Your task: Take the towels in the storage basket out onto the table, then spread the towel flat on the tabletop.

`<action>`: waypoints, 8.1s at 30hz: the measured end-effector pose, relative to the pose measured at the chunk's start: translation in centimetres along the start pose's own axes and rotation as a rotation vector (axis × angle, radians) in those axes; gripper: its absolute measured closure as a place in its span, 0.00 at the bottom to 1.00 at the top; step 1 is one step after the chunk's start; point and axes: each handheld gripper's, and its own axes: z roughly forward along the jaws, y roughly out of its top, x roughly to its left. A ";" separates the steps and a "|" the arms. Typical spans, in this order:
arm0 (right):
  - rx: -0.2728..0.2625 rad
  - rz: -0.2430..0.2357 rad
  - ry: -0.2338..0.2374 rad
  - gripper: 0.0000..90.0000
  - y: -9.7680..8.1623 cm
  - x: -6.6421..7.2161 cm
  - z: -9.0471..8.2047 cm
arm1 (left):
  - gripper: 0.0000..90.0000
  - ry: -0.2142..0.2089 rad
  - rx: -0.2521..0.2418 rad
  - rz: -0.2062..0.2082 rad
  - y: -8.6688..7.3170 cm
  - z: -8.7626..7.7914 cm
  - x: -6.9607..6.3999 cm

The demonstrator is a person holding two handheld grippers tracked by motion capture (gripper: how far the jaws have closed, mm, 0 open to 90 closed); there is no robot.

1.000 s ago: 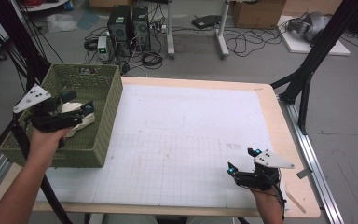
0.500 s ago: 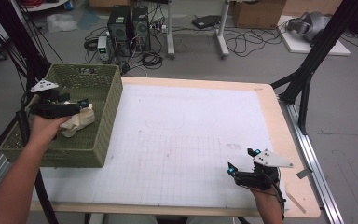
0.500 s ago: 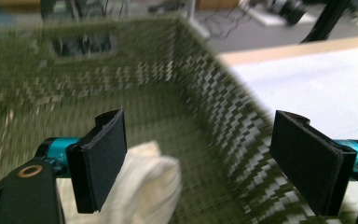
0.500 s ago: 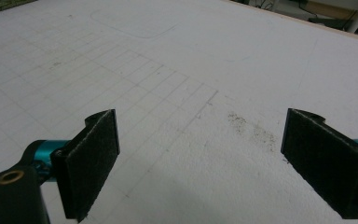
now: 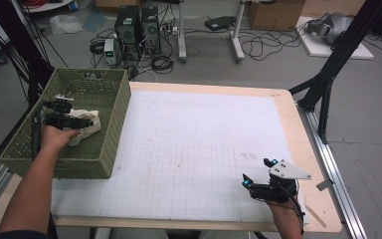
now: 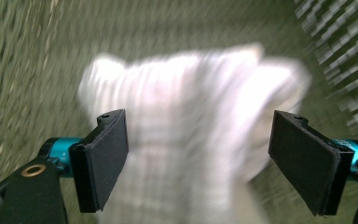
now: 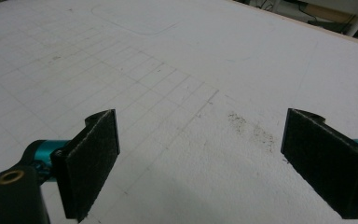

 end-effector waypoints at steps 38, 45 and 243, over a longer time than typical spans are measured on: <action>-0.015 0.012 0.014 0.12 0.1 0.0 -0.3 | 0.88 -0.171 -0.314 -0.093 -0.1 -8.2 2.0; -0.014 0.012 0.020 0.12 0.2 0.2 -0.2 | 0.88 -0.251 -0.446 -0.045 0.5 -11.1 0.6; 0.033 0.034 0.017 0.12 0.5 0.1 1.5 | 0.42 -0.694 -0.323 0.298 -2.3 -4.2 -21.9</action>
